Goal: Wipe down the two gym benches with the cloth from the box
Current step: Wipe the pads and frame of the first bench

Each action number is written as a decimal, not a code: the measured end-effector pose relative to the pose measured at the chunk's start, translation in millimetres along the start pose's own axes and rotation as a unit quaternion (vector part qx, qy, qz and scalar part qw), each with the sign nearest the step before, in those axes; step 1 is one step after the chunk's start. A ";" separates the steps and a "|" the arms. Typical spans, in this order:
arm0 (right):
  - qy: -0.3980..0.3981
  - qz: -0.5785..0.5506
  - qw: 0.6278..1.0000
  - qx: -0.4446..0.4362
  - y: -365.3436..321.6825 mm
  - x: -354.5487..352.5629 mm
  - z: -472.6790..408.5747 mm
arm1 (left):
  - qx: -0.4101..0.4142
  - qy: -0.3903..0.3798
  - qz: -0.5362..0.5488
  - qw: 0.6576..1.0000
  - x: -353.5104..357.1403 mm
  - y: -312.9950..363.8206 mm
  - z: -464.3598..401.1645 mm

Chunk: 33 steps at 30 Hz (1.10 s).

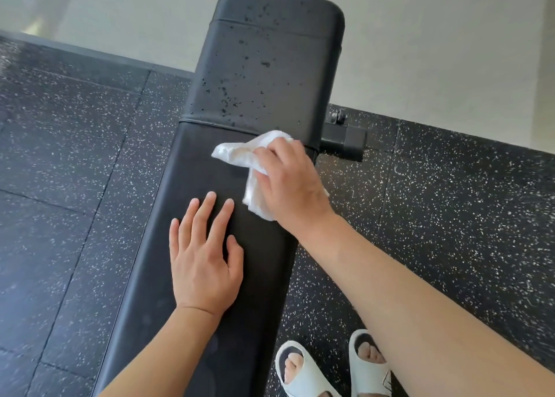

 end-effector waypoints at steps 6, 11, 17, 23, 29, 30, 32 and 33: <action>0.127 -0.072 0.982 0.116 54.2 -4.9 51.7 | 0.005 0.006 -0.008 1.000 0.0 -0.3 0.5; 0.156 -0.134 0.968 0.140 35.9 22.3 85.9 | 0.000 0.001 -0.009 1.000 -1.3 0.6 0.4; 0.166 -0.199 0.956 0.135 10.0 47.4 120.7 | 0.000 0.004 -0.015 1.000 0.4 -0.2 0.7; 0.178 -0.254 0.939 0.147 5.5 57.1 136.9 | 0.002 -0.002 -0.015 1.000 5.8 -3.5 1.6; 0.208 -0.267 0.919 0.203 40.5 36.8 71.4 | 0.016 0.008 -0.016 1.000 7.9 -4.7 1.4; 0.214 -0.272 0.914 0.210 47.9 32.1 58.7 | 0.017 0.012 -0.015 1.000 8.3 -5.5 1.7; 0.225 -0.279 0.908 0.216 57.9 26.0 41.8 | 0.022 0.019 -0.011 1.000 9.3 -6.7 1.6; 0.230 -0.281 0.907 0.214 59.0 25.5 39.7 | 0.023 0.021 -0.012 0.999 9.7 -7.5 1.7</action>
Point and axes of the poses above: each hand's wrist, its own z-axis away from the middle knuckle, its own x-axis out of the palm, y = z × x, the point moved 5 cm from there along -z, towards the middle knuckle, and after that the axes turned 4 degrees about -y, right-handed, at the moved point
